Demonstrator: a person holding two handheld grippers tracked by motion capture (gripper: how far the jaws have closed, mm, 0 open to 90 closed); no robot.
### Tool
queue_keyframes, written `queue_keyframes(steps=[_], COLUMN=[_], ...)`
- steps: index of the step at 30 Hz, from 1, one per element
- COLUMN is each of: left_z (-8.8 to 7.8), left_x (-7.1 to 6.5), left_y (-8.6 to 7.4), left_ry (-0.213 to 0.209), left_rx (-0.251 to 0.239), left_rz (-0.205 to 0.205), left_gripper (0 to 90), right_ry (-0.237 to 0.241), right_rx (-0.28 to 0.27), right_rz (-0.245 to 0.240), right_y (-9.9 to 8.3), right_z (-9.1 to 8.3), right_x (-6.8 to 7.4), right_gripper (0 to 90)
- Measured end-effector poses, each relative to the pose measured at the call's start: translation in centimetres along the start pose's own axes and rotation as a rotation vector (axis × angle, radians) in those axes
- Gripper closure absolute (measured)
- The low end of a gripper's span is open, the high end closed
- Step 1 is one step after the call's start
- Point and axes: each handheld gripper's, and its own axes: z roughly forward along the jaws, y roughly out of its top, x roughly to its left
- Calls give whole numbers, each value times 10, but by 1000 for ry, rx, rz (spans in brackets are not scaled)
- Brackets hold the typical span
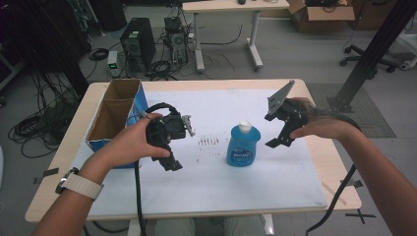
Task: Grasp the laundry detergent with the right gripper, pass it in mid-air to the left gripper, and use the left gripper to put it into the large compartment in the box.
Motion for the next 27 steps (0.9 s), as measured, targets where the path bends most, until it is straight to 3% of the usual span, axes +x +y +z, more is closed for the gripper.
queue_keyframes(steps=[27], left_z=[1], left_x=[1], left_y=[-5], left_ry=[-2], left_rx=[-6], left_rz=[-13], left_gripper=[74], right_ry=[25], right_rx=[-126], right_rz=[23], right_y=[-21], right_z=[20], right_x=[-3], right_gripper=[50])
